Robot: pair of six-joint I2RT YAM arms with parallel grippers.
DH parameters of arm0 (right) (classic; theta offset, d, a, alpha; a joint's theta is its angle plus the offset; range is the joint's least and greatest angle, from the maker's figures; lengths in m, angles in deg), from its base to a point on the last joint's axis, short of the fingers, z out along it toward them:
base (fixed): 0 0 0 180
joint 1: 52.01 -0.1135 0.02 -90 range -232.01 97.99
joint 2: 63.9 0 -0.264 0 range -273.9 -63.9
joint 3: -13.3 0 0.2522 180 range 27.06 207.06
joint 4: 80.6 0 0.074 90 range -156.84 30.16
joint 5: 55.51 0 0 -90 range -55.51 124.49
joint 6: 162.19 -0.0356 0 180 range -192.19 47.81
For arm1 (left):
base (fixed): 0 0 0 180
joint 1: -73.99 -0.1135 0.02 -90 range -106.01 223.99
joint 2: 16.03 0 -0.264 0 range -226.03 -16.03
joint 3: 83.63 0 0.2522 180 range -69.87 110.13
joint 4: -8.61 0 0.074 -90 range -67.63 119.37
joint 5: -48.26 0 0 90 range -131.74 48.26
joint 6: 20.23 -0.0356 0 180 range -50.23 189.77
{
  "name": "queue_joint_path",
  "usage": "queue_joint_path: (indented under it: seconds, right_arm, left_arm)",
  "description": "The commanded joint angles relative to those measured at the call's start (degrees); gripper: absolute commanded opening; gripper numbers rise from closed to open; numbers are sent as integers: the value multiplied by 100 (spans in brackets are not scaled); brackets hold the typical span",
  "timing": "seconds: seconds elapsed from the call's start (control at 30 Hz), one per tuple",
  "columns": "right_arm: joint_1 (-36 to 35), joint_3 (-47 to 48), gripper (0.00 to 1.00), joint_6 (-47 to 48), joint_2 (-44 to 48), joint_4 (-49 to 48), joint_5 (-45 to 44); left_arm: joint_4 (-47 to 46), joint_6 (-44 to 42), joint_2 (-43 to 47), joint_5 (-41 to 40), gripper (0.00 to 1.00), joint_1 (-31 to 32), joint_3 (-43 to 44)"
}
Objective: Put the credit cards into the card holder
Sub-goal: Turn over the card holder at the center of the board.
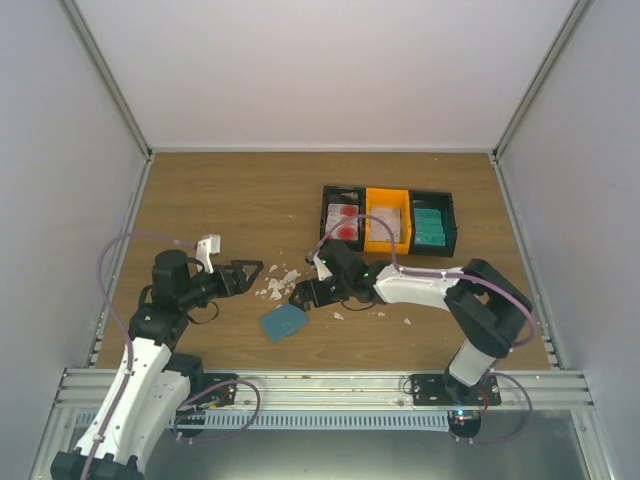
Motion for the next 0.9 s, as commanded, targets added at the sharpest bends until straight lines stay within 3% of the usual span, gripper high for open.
queue_joint_path:
  seconds: [0.0, 0.3, 0.57, 0.73, 0.87]
  right_arm:
    - [-132, 461, 87, -195, -596, 85, -27]
    - [-219, 435, 67, -421, -849, 175, 351]
    - [-219, -197, 62, -626, -363, 332, 475]
    - [-219, -575, 60, -890, -393, -249, 1055]
    - [-210, -763, 56, -1152, -509, -980, 1539]
  left_arm:
    - [112, 911, -49, -261, 99, 58, -596]
    - [310, 1389, -509, -603, 83, 736, -1122]
    - [-243, 1622, -1333, -1278, 64, 1565, -1247]
    - [-314, 1545, -1706, -1358, 47, 1740, -1258]
    - [-263, 1588, -1822, -1570, 38, 1941, -1321]
